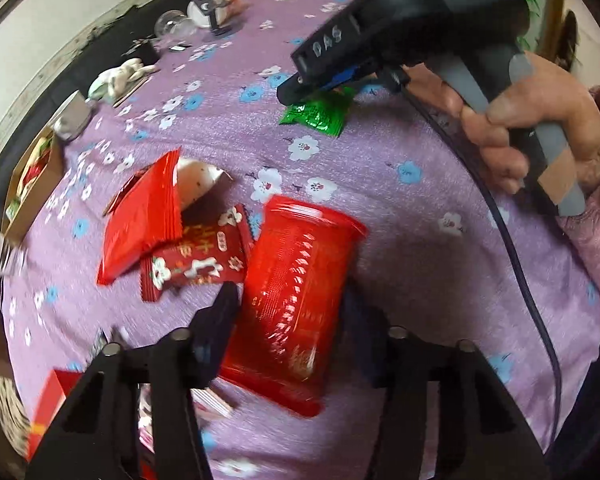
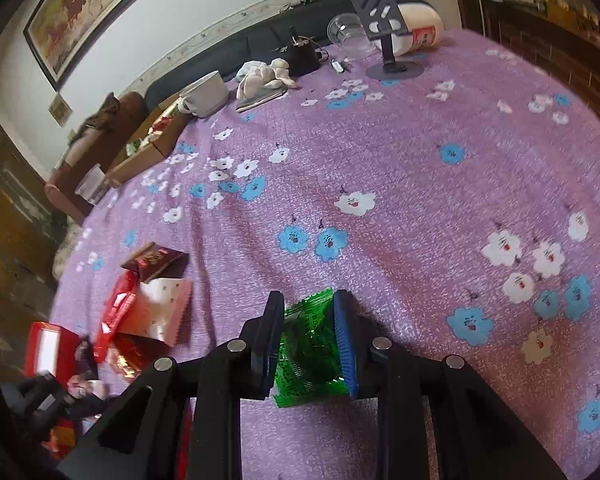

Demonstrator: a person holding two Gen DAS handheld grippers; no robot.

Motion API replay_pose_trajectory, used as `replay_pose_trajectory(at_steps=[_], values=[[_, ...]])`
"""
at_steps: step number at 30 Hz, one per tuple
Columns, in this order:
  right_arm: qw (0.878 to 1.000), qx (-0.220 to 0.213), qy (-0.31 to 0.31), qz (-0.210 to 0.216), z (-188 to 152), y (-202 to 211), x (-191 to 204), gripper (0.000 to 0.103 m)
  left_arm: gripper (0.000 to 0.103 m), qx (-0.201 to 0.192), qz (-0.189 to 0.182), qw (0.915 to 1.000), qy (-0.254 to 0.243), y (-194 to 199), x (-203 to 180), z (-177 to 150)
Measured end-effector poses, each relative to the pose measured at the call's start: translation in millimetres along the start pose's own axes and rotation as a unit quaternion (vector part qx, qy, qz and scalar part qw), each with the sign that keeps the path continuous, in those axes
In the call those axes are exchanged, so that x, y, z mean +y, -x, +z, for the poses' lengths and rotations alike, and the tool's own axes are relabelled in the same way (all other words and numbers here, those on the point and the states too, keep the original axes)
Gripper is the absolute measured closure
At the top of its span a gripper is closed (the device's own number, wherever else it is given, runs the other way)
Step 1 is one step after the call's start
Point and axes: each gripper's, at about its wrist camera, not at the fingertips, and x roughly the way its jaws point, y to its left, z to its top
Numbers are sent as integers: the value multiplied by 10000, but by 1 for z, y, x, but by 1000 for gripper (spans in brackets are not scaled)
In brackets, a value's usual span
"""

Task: Organize snacks
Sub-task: 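Grasp the long red packet with the left tool, then carry both packets over the white tray and open both tools to drop them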

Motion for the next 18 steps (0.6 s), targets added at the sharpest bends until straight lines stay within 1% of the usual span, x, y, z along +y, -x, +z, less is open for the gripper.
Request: replay_pose_trajectory(at_steps=[1, 2, 4, 5, 7, 9, 10, 11, 13, 16, 18], values=[[9991, 124, -243, 313, 2, 0, -8, 77, 55, -1, 45, 9999, 105, 1, -2, -2], [9971, 245, -458, 562, 4, -2, -15, 76, 56, 16, 54, 9995, 318, 2, -2, -3], [9924, 382, -786, 871, 6, -3, -27, 77, 56, 93, -82, 9971, 746, 3, -2, -5], [9909, 433, -869, 937, 7, -3, -31, 77, 57, 139, -167, 9946, 1016, 4, -3, -7], [9896, 493, -929, 980, 8, -2, -34, 76, 57, 140, -222, 9907, 1336, 7, -8, -11], [9915, 508, -813, 880, 9, -1, -31, 75, 58, 36, -223, 9859, 1656, 12, -14, -16], [9929, 505, -704, 809, 9, 0, -27, 71, 58, -7, -244, 9837, 1780, 14, -15, -19], [9946, 487, -570, 723, 8, 2, -22, 66, 58, -89, -263, 9793, 2003, 15, -14, -21], [9979, 428, -174, 454, 6, 3, -8, 60, 58, -186, -278, 9720, 2324, 18, -10, -25], [9984, 328, 461, -52, -1, 2, 12, 60, 58, -321, -382, 9630, 2649, 21, -2, -32], [9943, 245, 949, -424, -8, -1, 27, 60, 58, -371, -303, 9593, 2784, 25, 0, -37]])
